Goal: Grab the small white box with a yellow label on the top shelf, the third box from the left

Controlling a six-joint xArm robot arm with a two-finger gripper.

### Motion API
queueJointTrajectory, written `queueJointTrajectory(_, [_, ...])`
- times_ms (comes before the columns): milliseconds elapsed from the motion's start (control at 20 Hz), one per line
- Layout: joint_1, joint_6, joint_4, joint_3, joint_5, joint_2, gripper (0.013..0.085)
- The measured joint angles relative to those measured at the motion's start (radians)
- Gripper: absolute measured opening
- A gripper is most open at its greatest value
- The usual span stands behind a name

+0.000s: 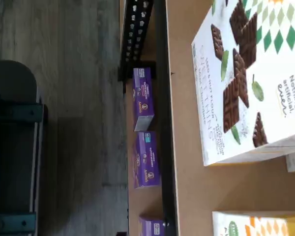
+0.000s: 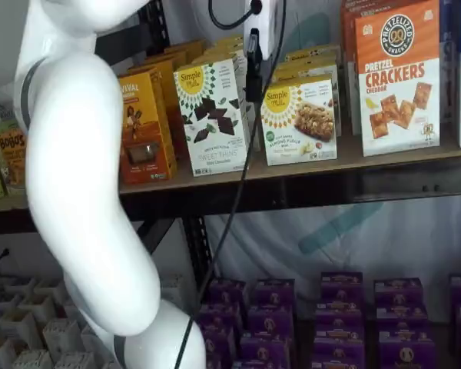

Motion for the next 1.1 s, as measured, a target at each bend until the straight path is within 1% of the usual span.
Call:
queueJointTrajectory(150, [0.001, 0.002, 0.004, 0.0, -0.009, 0.002, 0.085])
queueJointTrajectory(550, [0.004, 0.018, 0.019, -0.069, 0.04, 0.048, 0.085])
queueJointTrajectory(750, [0.0, 0.022, 0.026, -0.116, 0.08, 0.082, 0.085])
queueJointTrajectory(900, [-0.006, 0.016, 0.028, -0.118, 0.072, 0.092, 0.085])
queueJointTrajectory(1100, [-0.004, 0.008, 0.018, -0.109, 0.034, 0.096, 0.085])
